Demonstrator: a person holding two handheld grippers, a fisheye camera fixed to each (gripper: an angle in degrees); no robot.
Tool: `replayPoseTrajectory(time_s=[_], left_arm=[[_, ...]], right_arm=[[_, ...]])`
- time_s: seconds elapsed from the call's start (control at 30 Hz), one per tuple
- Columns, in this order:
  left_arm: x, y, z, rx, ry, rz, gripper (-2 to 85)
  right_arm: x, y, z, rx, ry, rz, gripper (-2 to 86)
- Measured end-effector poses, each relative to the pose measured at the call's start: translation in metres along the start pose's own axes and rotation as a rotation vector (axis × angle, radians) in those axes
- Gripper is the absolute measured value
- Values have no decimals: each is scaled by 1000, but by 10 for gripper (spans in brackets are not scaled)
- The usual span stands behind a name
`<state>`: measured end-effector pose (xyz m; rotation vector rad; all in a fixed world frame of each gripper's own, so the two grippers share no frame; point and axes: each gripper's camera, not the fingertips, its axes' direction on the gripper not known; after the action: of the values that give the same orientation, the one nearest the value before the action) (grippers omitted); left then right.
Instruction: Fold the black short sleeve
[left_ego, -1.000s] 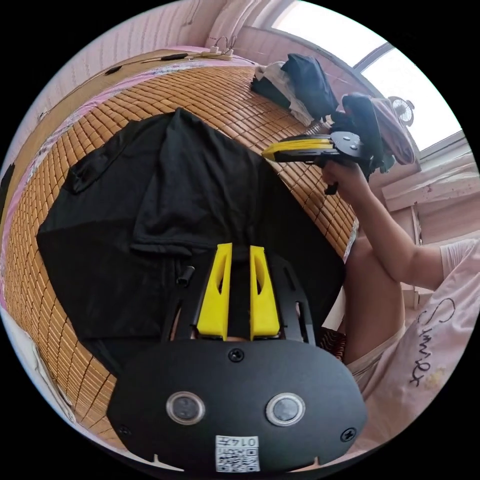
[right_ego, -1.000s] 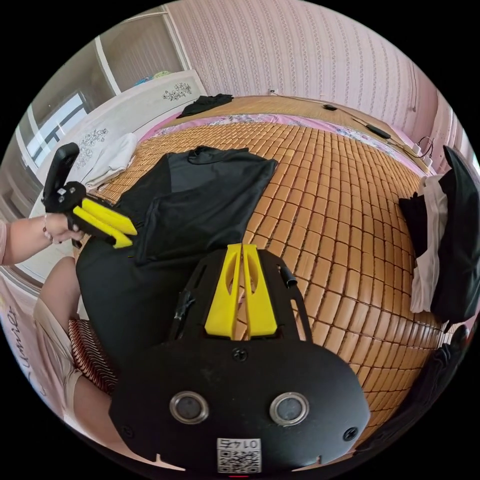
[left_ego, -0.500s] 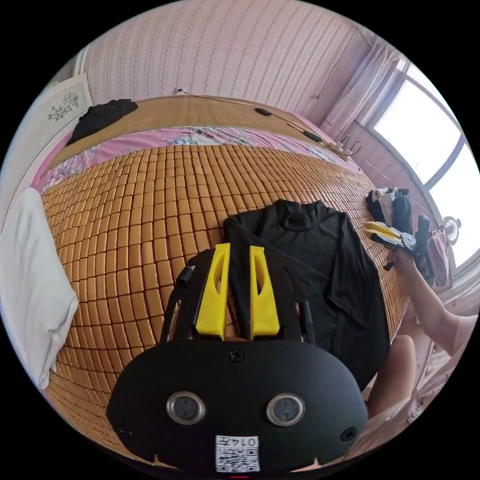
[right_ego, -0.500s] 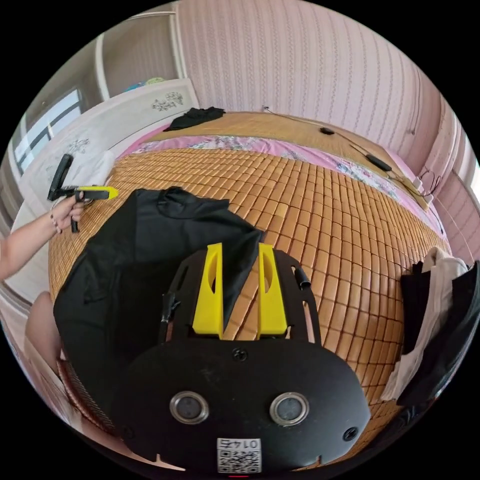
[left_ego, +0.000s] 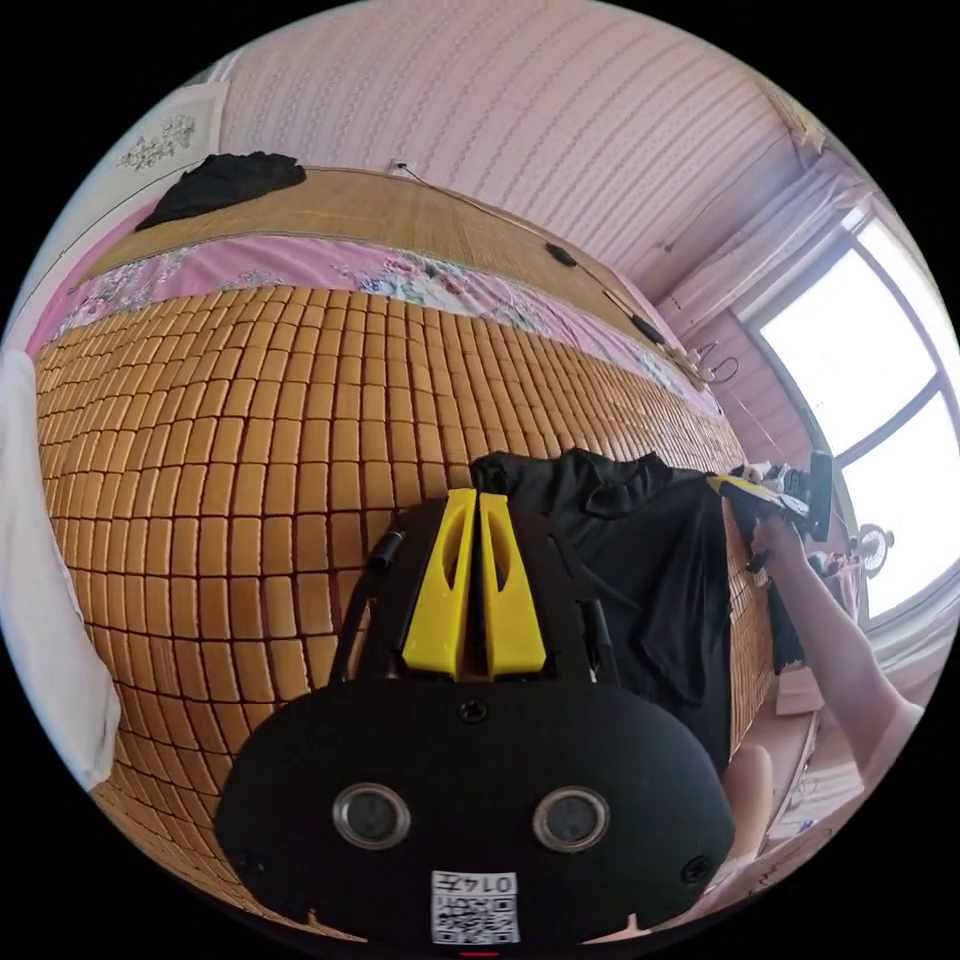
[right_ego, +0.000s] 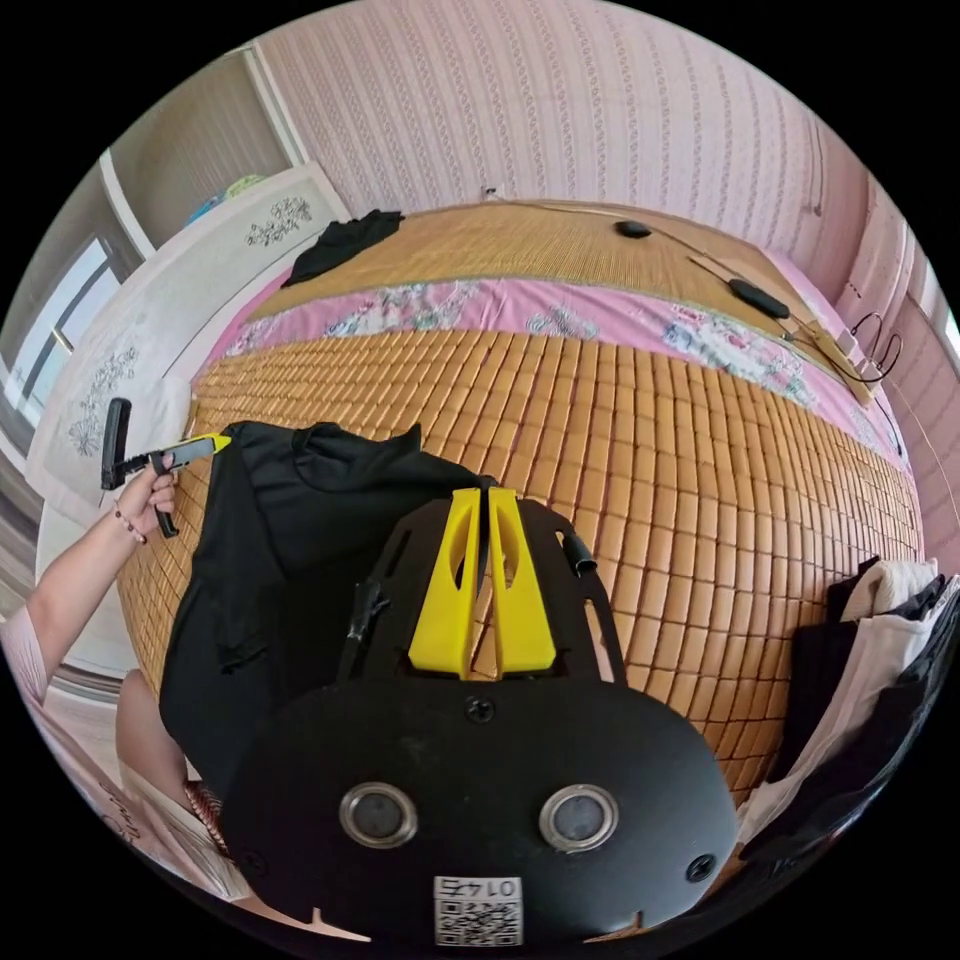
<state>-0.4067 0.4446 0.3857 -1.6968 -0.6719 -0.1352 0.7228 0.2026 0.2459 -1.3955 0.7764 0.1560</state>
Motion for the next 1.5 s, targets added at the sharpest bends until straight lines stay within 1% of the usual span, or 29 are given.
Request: replayPoseTrajectory(time_s=[0.1, 0.17, 0.23, 0.3, 0.37, 0.43, 0.47, 0.53, 0.57, 0.63, 0.67, 0.73, 0.77, 0.83, 0.9, 0.97, 1.03, 1.1, 1.2, 1.27, 1.33, 1.4, 1.5], left_arm=[[-4, -7, -18, 47, -11, -25, -10], [-2, -6, -31, 66, 13, -21, -10], [3, 5, -52, 83, 63, 22, -10], [10, 19, -73, 78, 73, 84, -10], [18, 39, -97, 73, 77, 154, -10], [29, 80, -132, 64, 101, 228, -10], [31, 92, -141, 61, 108, 241, -10], [38, 146, -173, 31, 135, 264, -10], [39, 161, -179, 18, 137, 267, -10], [41, 222, -197, -11, 139, 250, -10], [41, 238, -198, -20, 143, 235, -10], [35, 296, -186, -79, 176, 164, -10], [34, 309, -180, -109, 174, 145, -10], [36, 348, -160, -197, 157, 132, -10], [32, 367, -153, -207, 124, 88, -10], [24, 374, -155, -184, 144, 24, -10], [19, 374, -170, -113, 151, -6, -10], [20, 372, -184, -64, 174, 0, -10], [24, 376, -193, -41, 160, 31, -10], [23, 383, -183, -87, 122, 37, -10], [24, 396, -163, -184, 29, 31, -9], [28, 405, -156, -226, -37, 35, -8], [36, 415, -170, -174, -66, 33, -8]], right_arm=[[-9, -10, -15, 12, -5, -20, 7], [-20, -2, -33, 25, -25, -70, 7], [-29, 14, -52, 35, -65, -108, 7], [-39, 38, -80, 67, -100, -148, 7], [-53, 83, -123, 108, -143, -185, 7], [-60, 123, -151, 124, -200, -160, 8], [-66, 152, -165, 115, -252, -139, 8], [-77, 198, -176, 90, -282, -112, 8], [-84, 229, -174, 61, -266, -85, 8], [-90, 272, -156, -15, -248, -42, 8], [-91, 298, -136, -84, -232, 2, 8], [-91, 332, -108, -155, -201, 86, 8], [-92, 349, -95, -180, -189, 154, 8], [-97, 365, -90, -149, -180, 212, 8], [-102, 371, -95, -98, -167, 226, 8], [-106, 369, -109, -39, -165, 217, 8], [-110, 366, -123, 24, -175, 198, 9], [-117, 367, -129, 40, -172, 171, 9], [-128, 376, -105, -53, -184, 140, 10], [-136, 389, -71, -199, -151, 132, 12], [-144, 397, -55, -282, -71, 137, 13], [-152, 401, -53, -292, -3, 121, 14], [-175, 397, -61, -244, 108, 50, 25]])
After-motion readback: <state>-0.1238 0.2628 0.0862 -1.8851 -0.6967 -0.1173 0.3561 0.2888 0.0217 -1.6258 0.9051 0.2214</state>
